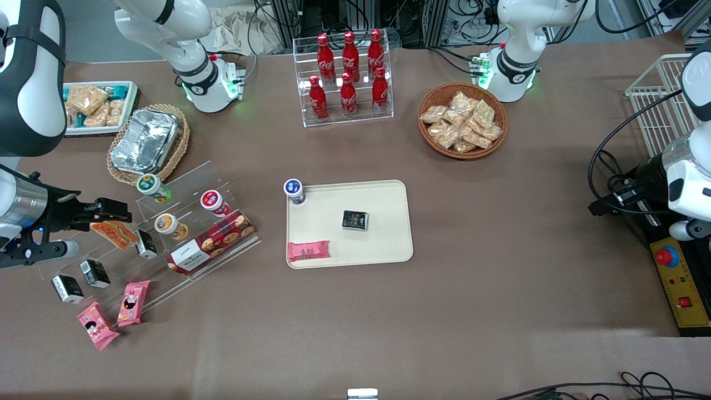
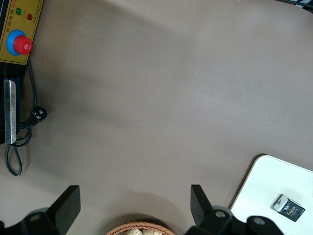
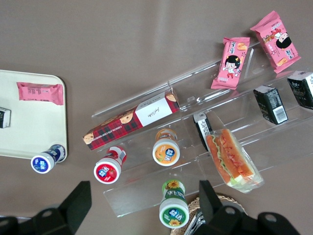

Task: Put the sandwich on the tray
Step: 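Lower the right gripper over the wrapped sandwich in the acrylic rack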

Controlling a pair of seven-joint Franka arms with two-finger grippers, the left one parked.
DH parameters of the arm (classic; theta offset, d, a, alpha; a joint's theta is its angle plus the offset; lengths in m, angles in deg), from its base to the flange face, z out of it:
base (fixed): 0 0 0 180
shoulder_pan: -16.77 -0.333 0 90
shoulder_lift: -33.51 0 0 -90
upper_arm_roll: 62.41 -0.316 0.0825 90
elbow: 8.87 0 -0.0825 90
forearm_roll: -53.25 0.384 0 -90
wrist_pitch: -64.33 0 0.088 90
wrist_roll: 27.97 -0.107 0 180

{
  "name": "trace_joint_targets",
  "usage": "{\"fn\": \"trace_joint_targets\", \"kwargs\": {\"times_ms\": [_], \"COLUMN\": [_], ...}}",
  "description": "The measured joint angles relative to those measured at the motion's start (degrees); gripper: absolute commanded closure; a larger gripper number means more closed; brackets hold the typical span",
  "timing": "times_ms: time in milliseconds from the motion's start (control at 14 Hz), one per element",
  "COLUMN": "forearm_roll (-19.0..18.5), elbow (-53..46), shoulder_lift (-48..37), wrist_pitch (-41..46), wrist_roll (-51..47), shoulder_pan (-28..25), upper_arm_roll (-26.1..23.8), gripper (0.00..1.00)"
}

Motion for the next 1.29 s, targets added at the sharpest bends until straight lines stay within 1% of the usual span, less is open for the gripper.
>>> {"fn": "trace_joint_targets", "kwargs": {"times_ms": [1071,1143,1286], "forearm_roll": [-0.21,-0.69,-3.06], "elbow": [-0.12,-0.11,0.27], "shoulder_lift": [-0.49,-0.85,-1.60], "wrist_pitch": [0.91,1.86,3.73], "wrist_roll": [0.29,0.48,2.07], "shoulder_pan": [-0.01,-0.02,0.22], "upper_arm_roll": [0.08,0.08,0.14], "gripper": [0.02,0.02,0.02]}}
